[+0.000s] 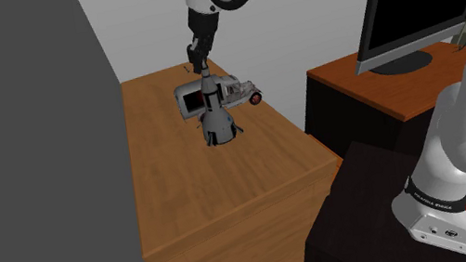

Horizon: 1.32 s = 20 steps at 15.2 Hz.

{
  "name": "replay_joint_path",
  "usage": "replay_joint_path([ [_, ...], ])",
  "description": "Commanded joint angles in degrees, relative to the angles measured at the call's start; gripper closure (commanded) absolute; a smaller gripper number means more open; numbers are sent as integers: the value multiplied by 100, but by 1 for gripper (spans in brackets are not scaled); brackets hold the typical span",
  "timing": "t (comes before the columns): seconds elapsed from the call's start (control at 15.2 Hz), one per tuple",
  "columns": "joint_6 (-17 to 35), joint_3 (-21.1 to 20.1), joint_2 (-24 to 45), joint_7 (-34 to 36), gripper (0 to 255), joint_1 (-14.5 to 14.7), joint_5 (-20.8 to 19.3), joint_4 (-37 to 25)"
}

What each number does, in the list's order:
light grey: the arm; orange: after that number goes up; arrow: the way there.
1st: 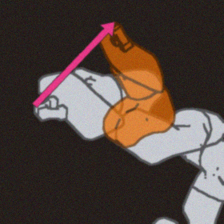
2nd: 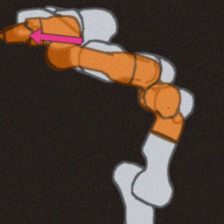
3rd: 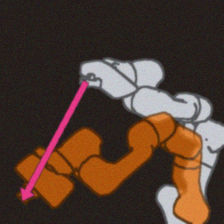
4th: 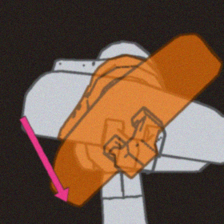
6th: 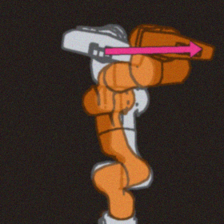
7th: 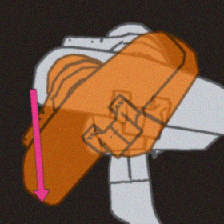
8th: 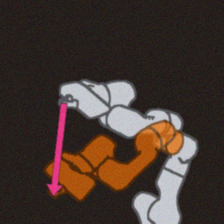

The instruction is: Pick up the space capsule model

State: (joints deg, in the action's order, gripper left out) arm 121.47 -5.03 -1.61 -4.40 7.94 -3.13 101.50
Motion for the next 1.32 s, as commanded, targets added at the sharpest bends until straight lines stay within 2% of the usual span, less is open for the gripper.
replay_joint_path([
  [0.0, -3, -2, 3, 0, 255, 1, 1, 1],
  [0.13, 5, 0, -9, -3, 255, 0, 2, 21],
  [1.12, -1207, -12, 204, -48, 255, 11, 5, -1404],
  [1.25, -1219, -12, 208, -49, 255, 11, 5, -1420],
])
